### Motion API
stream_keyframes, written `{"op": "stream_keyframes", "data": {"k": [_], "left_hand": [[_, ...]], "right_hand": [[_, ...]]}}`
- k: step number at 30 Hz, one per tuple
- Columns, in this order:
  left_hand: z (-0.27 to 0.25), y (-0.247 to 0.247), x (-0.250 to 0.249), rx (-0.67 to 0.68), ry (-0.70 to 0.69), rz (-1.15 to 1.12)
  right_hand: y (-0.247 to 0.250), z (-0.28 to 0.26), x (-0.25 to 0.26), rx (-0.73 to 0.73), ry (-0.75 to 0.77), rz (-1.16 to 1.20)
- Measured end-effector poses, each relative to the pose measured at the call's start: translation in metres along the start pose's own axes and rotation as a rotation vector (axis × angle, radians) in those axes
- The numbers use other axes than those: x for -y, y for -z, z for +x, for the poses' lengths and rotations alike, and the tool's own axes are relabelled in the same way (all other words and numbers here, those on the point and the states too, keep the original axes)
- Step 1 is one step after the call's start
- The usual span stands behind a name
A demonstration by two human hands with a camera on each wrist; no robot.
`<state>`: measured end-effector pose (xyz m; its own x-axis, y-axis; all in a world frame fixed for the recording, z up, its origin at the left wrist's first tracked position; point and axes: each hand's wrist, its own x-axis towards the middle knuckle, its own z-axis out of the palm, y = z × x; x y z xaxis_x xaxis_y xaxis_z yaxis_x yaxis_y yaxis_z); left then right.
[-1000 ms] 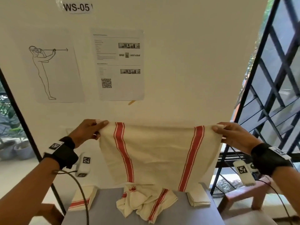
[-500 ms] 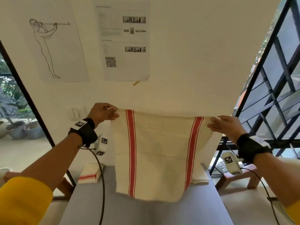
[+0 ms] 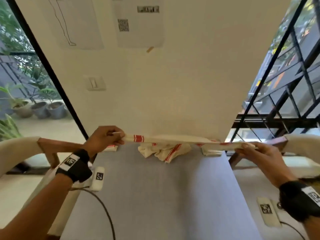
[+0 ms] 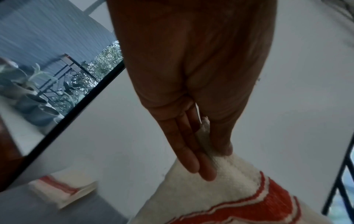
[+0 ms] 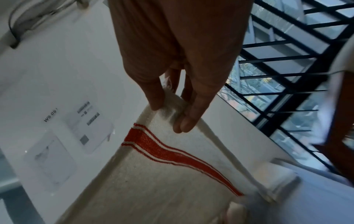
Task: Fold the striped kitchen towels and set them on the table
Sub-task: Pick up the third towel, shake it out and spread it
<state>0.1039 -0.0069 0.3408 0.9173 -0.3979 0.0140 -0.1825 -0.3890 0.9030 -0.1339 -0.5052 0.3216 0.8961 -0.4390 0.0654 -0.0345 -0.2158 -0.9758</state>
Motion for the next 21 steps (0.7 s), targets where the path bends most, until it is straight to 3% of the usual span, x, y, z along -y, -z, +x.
{"op": "stream_keyframes", "data": {"k": [5,11,19,21], "left_hand": [[-0.085,-0.066,0.090,0.115,0.078,0.471],[-0.172,-0.134,0.183,0.228,0.216,0.540],[-0.261,-0.163,0.230,0.435,0.251,0.679],[-0.274,-0.161,0.234,0.430,0.254,0.696]], "right_hand": [[-0.003,-0.086,-0.089,0.032,-0.092,-0.160],[-0.013,-0.158,-0.205,0.184,-0.244,-0.618],[-0.004,-0.238,-0.249,0.314,-0.318,-0.756],[-0.001,-0.247,-0.250,0.323,-0.355,-0.760]]}}
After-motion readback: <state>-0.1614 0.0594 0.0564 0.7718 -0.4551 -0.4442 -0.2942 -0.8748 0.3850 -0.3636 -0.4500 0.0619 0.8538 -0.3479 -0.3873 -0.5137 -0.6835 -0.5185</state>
